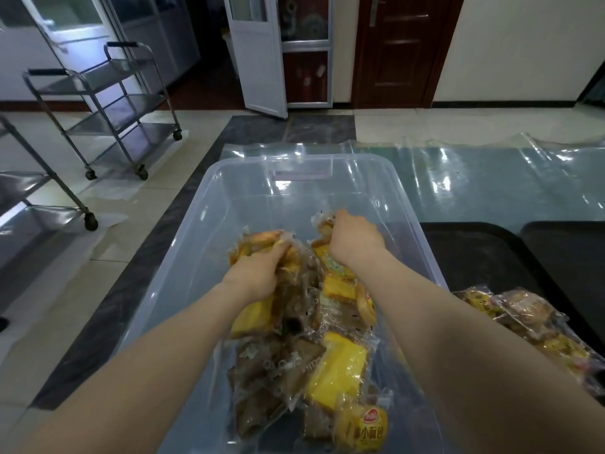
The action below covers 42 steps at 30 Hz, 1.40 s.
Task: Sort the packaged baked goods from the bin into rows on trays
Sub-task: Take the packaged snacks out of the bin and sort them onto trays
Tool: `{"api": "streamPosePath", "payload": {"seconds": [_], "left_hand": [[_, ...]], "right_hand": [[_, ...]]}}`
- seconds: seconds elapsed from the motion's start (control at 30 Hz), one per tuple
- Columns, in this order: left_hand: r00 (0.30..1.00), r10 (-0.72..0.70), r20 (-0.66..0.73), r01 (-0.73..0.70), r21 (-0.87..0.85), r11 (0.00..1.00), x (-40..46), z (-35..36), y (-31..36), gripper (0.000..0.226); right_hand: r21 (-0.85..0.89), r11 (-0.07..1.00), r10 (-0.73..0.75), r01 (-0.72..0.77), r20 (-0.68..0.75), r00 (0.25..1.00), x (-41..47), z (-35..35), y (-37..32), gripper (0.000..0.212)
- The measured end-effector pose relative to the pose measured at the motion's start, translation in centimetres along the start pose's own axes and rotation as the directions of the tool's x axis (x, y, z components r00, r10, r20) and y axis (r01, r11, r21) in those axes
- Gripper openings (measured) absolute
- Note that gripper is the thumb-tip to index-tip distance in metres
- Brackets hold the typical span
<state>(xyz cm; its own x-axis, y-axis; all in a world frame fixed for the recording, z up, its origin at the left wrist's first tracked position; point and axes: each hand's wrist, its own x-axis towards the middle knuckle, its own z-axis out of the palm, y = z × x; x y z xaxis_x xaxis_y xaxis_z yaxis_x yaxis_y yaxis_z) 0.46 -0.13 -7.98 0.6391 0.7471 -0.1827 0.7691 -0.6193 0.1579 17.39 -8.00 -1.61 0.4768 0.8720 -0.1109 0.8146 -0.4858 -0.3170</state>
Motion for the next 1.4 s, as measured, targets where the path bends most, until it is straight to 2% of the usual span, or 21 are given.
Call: {"api": "streamPosePath", "payload": {"seconds": [0.17,0.27,0.33,0.5,0.7,0.83,1.07,1.3,1.4], "left_hand": [[0.991,-0.014,-0.130,0.002,-0.098,0.995,-0.4,-2.7,0.2,0.065],[0.982,-0.039,-0.185,0.014,-0.134,0.991,-1.4,-4.3,0.1,0.061],[0.967,-0.067,-0.245,0.011,-0.225,0.974,-2.5,-5.6,-0.2,0.053],[0.875,-0.153,-0.460,-0.109,-0.495,0.862,-6.8,-8.8,0.2,0.030],[0.823,-0.175,-0.541,-0.291,-0.665,0.688,-11.9,-10.4,2.8,0.029],[0.797,-0.105,-0.595,-0.425,-0.675,0.603,-14.2,-9.9,5.4,0.029],[0.786,0.034,-0.617,-0.539,-0.658,0.525,-15.0,-10.5,13.2,0.041],[0.766,0.183,-0.616,-0.608,-0.604,0.516,-13.6,-10.7,25.7,0.053],[0.786,0.204,-0.583,-0.592,-0.615,0.522,-11.5,-9.2,31.5,0.052]], "right_hand": [[0.038,0.999,-0.030,0.031,-0.033,0.999,-0.6,-0.2,-0.4,0.030],[0.107,0.994,-0.028,0.033,-0.049,0.998,-1.0,-0.9,-0.7,0.030],[0.180,0.983,-0.032,0.044,-0.070,0.997,-1.4,-1.6,-0.7,0.030],[0.418,0.899,-0.076,0.127,-0.136,0.988,-3.7,-3.5,-0.3,0.026],[0.540,0.797,-0.103,0.271,-0.320,0.942,-8.4,-4.6,-0.3,0.034],[0.594,0.722,-0.075,0.355,-0.443,0.893,-12.2,-5.0,1.2,0.034],[0.651,0.618,0.063,0.441,-0.600,0.798,-17.4,-7.7,7.3,0.041],[0.665,0.607,0.161,0.435,-0.639,0.752,-19.7,-11.5,17.4,0.041],[0.682,0.604,0.178,0.413,-0.620,0.764,-19.1,-12.3,23.5,0.044]]}}
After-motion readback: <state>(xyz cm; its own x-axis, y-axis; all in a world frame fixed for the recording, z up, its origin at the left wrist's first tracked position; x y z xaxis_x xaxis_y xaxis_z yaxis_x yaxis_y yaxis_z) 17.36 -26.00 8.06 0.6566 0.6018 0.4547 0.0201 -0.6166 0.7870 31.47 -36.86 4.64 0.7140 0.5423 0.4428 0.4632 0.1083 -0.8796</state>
